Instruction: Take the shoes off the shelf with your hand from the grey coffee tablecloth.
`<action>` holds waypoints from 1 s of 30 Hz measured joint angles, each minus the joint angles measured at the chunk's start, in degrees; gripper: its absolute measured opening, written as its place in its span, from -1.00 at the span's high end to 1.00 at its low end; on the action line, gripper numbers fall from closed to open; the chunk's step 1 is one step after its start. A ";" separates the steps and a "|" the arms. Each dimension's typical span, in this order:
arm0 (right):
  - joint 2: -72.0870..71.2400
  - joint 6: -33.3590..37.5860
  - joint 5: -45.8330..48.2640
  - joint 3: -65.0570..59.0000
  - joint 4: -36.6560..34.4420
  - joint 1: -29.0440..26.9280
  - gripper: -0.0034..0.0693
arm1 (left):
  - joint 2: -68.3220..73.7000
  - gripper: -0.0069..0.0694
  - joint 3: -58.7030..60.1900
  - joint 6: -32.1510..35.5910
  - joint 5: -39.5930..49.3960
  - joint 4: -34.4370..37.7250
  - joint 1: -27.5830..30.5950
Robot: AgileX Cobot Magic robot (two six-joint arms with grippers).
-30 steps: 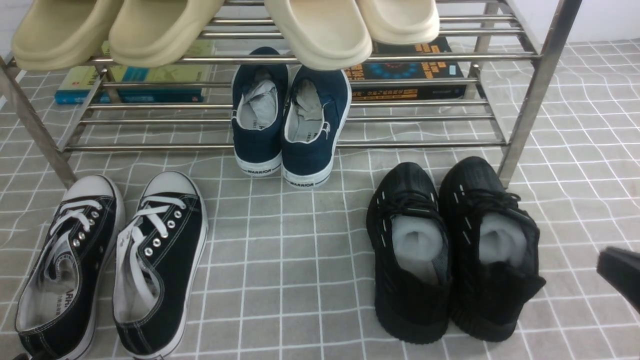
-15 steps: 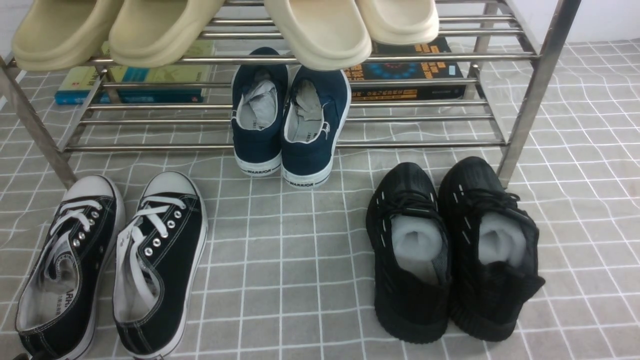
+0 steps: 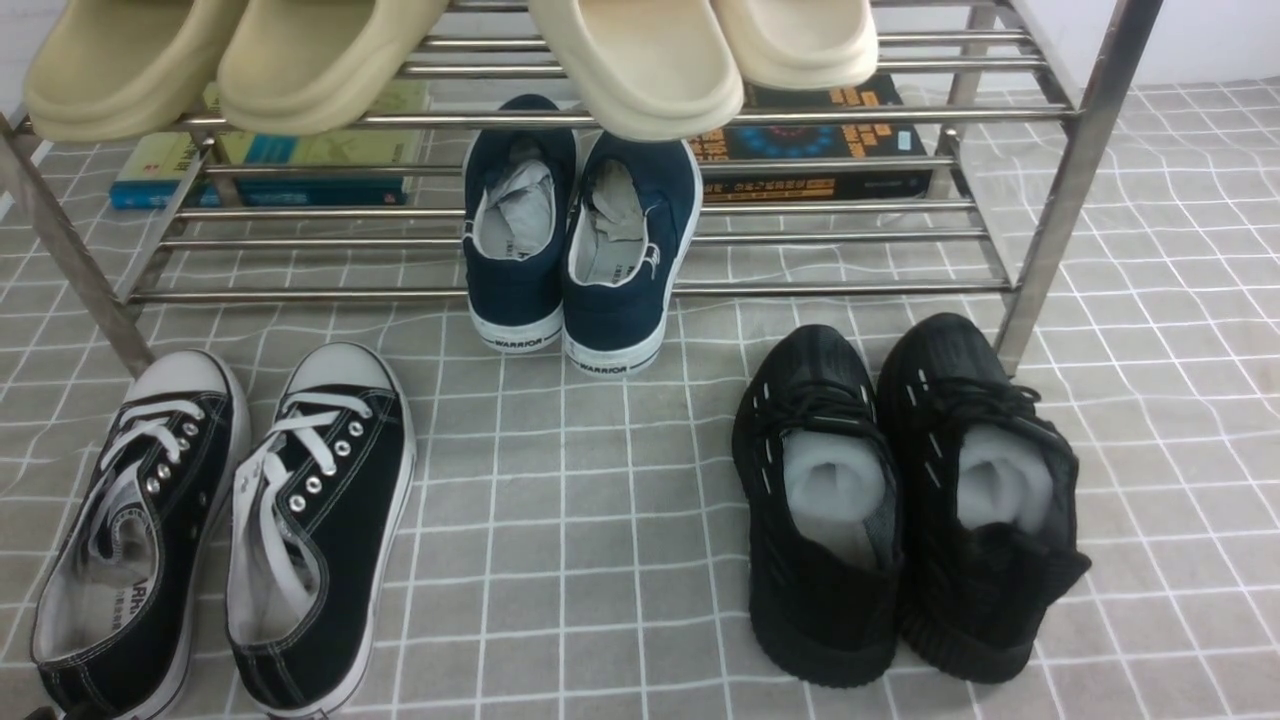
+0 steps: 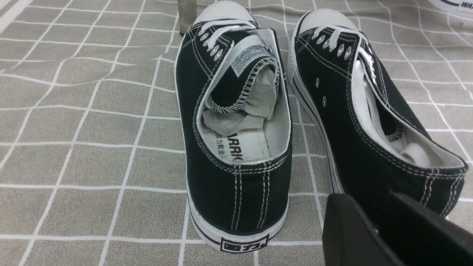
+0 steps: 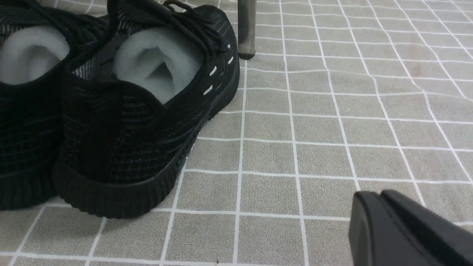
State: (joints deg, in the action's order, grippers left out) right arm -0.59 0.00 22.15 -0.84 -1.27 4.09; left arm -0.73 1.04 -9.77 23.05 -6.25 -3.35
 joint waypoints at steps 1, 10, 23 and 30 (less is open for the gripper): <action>0.00 0.00 0.00 0.00 0.00 0.00 0.78 | 0.00 0.35 0.00 0.00 0.00 -0.06 0.00; 0.00 0.00 0.00 0.00 0.00 0.00 0.75 | 0.00 0.34 0.00 0.00 0.00 -0.06 0.00; 0.00 0.00 0.00 0.00 0.00 0.00 0.70 | 0.00 0.32 0.00 0.00 0.00 -0.06 0.00; 0.00 0.00 0.00 0.00 0.00 0.00 0.70 | 0.00 0.30 0.00 0.00 0.00 -0.06 0.00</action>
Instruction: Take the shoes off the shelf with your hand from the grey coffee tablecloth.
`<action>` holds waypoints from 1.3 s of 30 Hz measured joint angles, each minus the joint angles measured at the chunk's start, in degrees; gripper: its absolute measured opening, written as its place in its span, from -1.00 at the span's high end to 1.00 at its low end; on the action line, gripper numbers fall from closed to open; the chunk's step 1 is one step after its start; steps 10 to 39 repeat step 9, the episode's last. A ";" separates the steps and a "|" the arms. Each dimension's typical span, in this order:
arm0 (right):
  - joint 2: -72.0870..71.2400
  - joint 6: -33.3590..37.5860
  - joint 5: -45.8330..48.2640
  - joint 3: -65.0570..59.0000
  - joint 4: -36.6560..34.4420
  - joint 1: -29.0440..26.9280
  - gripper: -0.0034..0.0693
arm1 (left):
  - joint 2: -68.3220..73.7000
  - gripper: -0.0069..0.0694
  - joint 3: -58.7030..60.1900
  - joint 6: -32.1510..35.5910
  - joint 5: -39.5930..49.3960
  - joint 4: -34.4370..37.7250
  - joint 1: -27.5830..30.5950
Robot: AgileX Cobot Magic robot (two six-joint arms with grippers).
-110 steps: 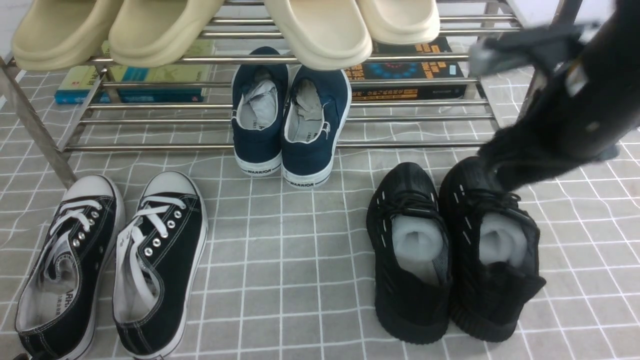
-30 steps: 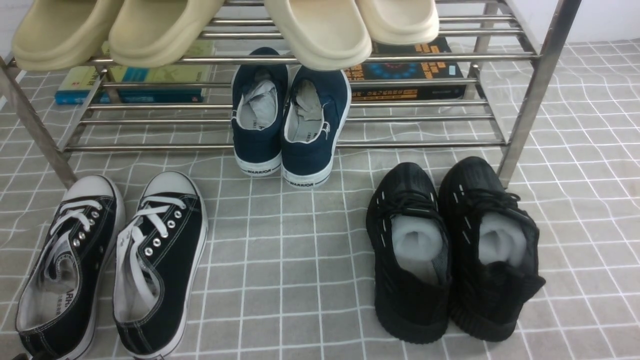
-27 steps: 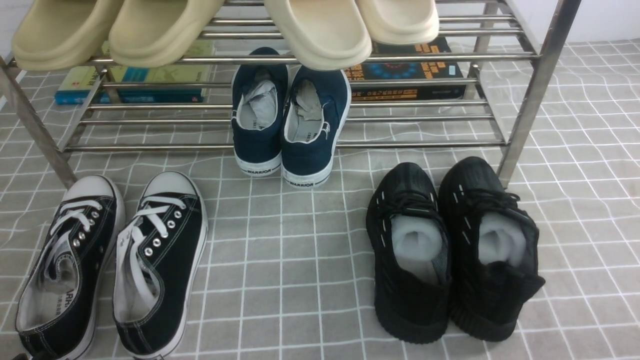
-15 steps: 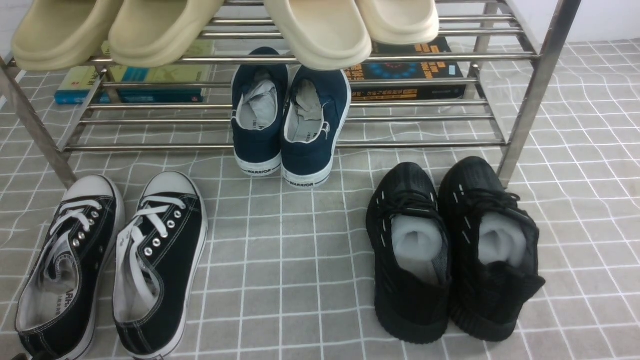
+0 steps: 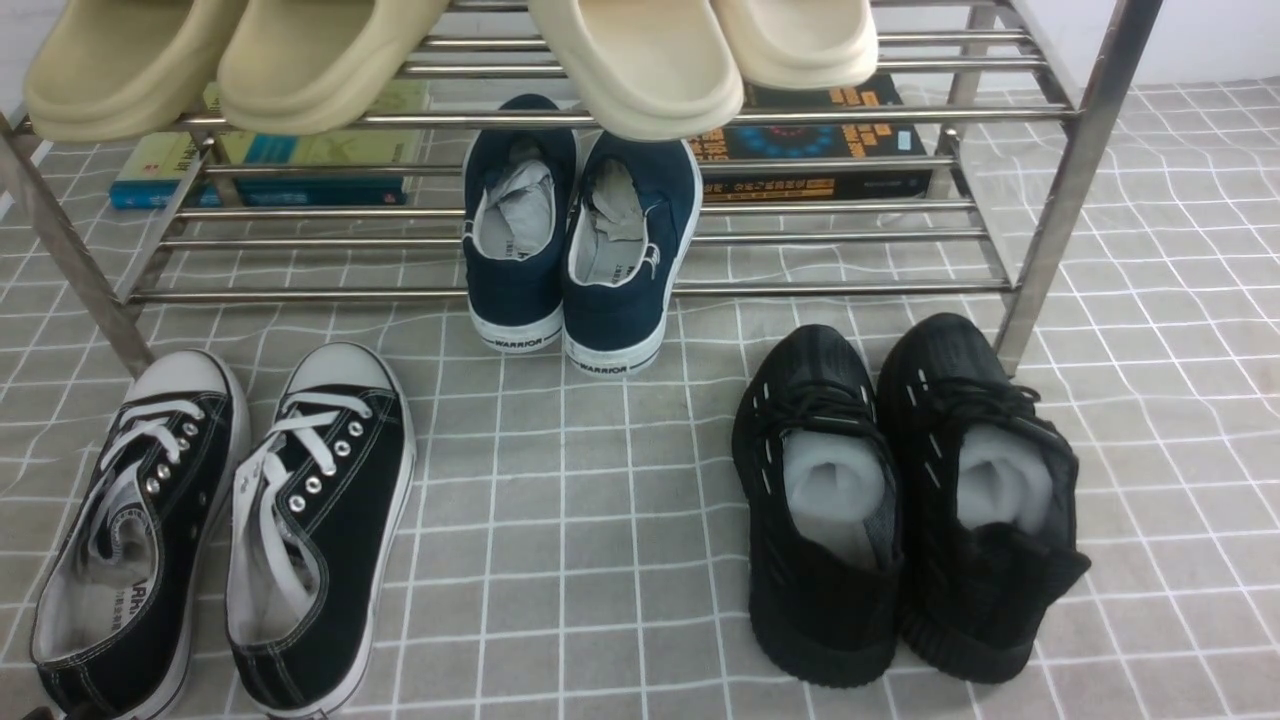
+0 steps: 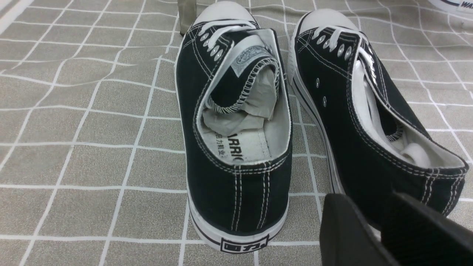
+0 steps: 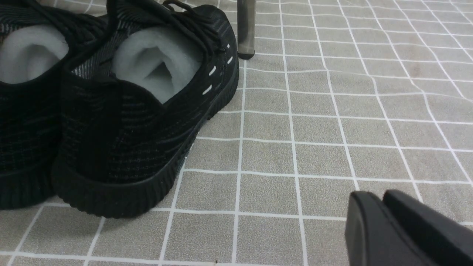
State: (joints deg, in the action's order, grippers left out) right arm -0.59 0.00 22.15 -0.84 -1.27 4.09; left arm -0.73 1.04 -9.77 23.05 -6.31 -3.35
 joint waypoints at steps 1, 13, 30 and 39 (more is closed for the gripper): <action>0.00 0.00 0.00 0.00 0.00 0.00 0.70 | 0.00 0.30 0.00 0.00 0.00 0.00 0.00; 0.00 0.00 0.00 0.00 0.00 0.00 0.67 | 0.00 0.29 0.00 0.00 0.00 0.00 0.00; 0.00 0.00 0.00 0.00 0.00 0.00 0.67 | 0.00 0.29 0.00 0.00 0.00 0.00 0.00; 0.00 0.00 0.00 0.00 0.00 0.00 0.67 | 0.00 0.29 0.00 0.00 0.00 0.00 0.00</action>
